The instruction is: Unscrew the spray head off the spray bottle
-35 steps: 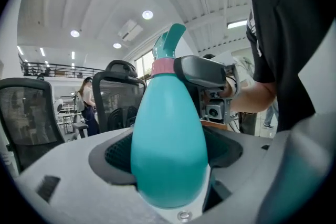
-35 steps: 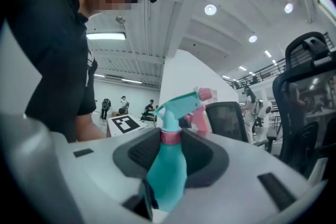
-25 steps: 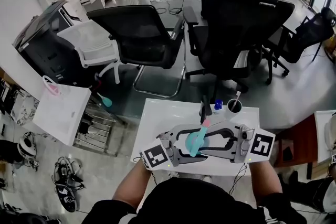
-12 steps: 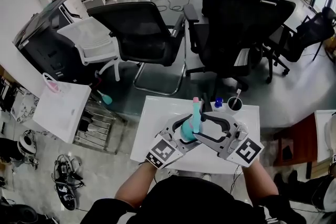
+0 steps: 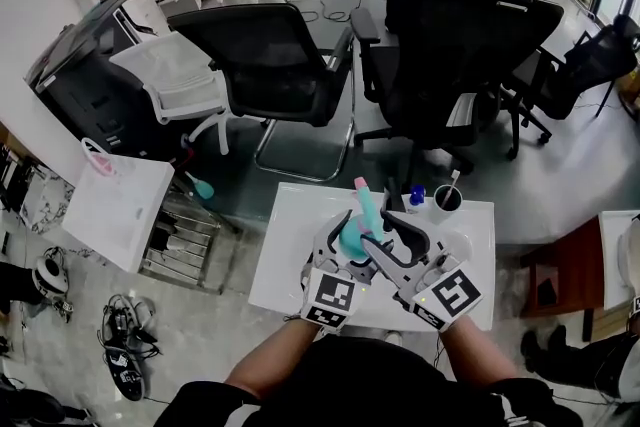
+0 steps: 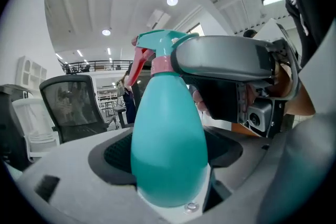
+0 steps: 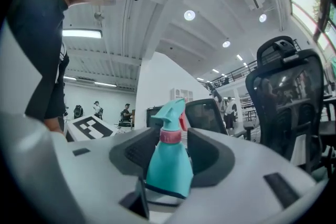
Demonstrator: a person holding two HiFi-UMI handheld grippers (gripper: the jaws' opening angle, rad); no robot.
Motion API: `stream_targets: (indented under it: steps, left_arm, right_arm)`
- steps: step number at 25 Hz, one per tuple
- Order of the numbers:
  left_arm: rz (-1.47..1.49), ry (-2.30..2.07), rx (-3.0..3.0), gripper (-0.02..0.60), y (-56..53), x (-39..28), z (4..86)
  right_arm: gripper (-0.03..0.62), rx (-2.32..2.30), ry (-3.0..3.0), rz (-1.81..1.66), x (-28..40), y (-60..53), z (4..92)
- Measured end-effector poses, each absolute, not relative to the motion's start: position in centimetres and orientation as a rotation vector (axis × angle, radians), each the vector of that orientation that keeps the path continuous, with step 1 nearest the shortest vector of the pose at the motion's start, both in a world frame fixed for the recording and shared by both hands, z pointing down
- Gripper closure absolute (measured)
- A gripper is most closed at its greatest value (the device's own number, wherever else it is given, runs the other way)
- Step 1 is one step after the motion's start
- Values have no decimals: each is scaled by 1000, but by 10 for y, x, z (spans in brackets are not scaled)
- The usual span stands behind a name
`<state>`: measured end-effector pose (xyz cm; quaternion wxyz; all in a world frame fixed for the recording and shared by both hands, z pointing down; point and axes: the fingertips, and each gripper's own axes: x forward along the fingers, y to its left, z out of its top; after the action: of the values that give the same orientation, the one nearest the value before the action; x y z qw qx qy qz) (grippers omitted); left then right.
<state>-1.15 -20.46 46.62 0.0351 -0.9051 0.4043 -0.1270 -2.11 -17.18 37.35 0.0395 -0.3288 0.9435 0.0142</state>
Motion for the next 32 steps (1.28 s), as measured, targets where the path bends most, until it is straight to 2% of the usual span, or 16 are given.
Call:
stream_targets:
  steps: [5, 8, 13, 23, 32]
  left_arm:
    - [-394, 1268, -2781, 190, -203, -7, 475]
    - [-388, 1262, -2781, 190, -202, -5, 470]
    - [-371, 1206, -2807, 190, -198, -5, 469]
    - [-321, 899, -2880, 190, -178, 4, 457]
    - [-242, 448, -2919, 190, -144, 13, 440]
  right_arm:
    - [400, -1079, 2888, 25, -24, -180, 376]
    - [438, -1076, 2896, 42, -27, -177, 375]
    - [451, -1044, 2909, 47, -28, -173, 372]
    - [459, -816, 2982, 84, -26, -157, 364]
    - [459, -445, 3062, 103, -31, -124, 350]
